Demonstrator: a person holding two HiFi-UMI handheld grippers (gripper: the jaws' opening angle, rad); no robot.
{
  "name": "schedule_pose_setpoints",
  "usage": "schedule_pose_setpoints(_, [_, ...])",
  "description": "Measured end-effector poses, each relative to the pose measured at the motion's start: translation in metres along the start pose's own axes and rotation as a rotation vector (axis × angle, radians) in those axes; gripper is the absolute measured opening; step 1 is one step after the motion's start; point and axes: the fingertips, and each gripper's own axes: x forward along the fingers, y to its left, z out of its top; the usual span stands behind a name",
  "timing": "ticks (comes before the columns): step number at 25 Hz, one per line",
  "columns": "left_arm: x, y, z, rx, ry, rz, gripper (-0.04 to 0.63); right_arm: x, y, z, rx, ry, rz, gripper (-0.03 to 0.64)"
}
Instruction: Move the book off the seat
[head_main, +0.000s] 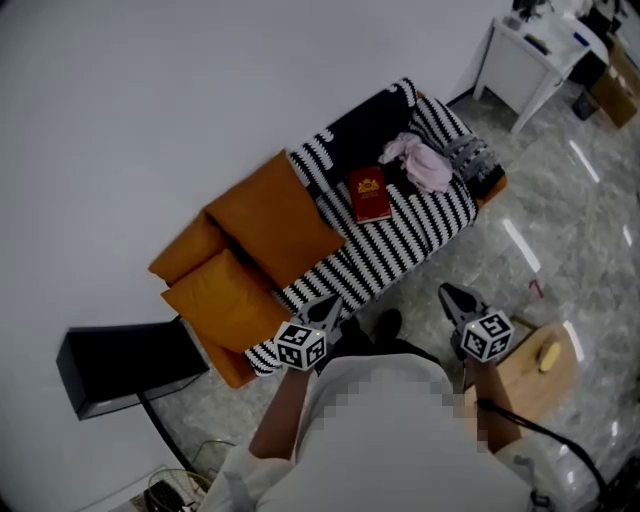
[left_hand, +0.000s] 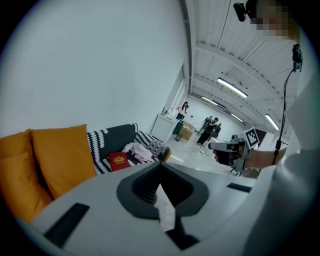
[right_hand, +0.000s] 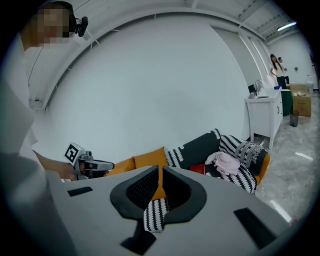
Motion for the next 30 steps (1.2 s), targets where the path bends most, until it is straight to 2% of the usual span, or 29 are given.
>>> schedule_pose_setpoints(4, [0.011, 0.011, 0.004, -0.003, 0.019, 0.018, 0.002, 0.011, -0.008, 0.003, 0.008, 0.012, -0.002, 0.048])
schedule_pose_setpoints(11, [0.039, 0.035, 0.022, 0.013, 0.031, 0.002, 0.002, 0.044, -0.022, 0.01, 0.008, 0.048, -0.027, 0.048])
schedule_pose_setpoints(22, [0.104, 0.105, 0.034, 0.002, 0.108, -0.032, 0.002, 0.137, -0.044, 0.012, 0.059, 0.105, -0.068, 0.048])
schedule_pose_setpoints(30, [0.165, 0.152, 0.02, -0.029, 0.15, -0.037, 0.002, 0.201, -0.073, -0.01, 0.12, 0.157, -0.068, 0.049])
